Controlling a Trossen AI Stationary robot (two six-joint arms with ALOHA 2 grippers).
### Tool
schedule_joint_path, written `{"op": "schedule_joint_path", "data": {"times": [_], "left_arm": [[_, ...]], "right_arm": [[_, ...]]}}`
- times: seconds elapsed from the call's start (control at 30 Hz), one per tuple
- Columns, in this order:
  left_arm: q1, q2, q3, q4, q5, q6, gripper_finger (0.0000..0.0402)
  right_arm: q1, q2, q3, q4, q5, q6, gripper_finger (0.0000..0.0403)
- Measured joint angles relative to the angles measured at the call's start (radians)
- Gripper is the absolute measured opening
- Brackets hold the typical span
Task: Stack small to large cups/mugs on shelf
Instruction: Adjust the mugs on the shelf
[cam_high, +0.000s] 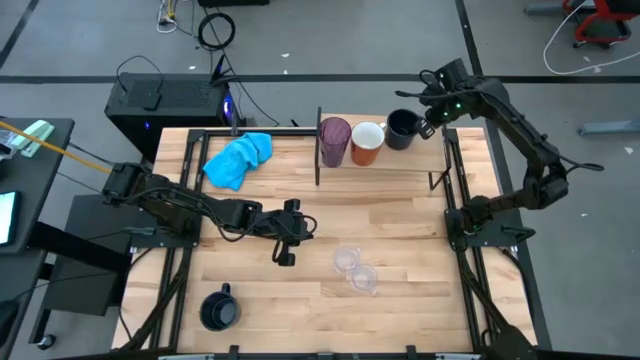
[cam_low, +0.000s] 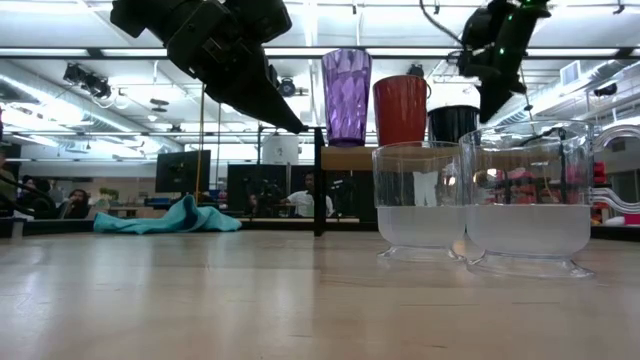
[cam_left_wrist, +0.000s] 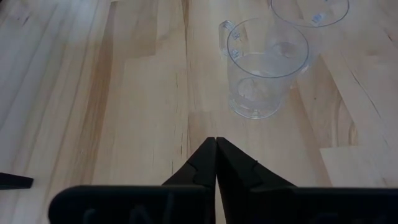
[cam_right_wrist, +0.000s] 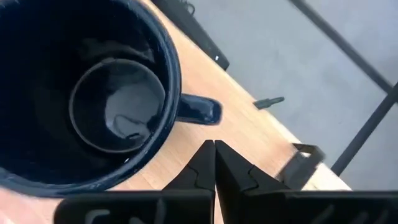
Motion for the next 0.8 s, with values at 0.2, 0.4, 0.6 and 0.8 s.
{"op": "schedule_joint_path", "data": {"times": [0.2, 0.4, 0.6, 0.8], "left_arm": [[0.000, 0.000, 0.000, 0.000, 0.000, 0.005, 0.0022], [0.000, 0.000, 0.000, 0.007, 0.000, 0.008, 0.0016], [0.000, 0.000, 0.000, 0.007, 0.000, 0.002, 0.0017], [0.000, 0.000, 0.000, 0.007, 0.000, 0.000, 0.0022]], "right_arm": [[0.054, -0.035, 0.108, -0.027, -0.028, -0.014, 0.0009], [0.212, -0.034, 0.152, -0.020, -0.073, -0.080, 0.0009], [0.348, -0.004, 0.152, -0.010, -0.076, -0.109, 0.0009], [0.408, 0.050, 0.152, -0.006, -0.075, -0.116, 0.0009]]}}
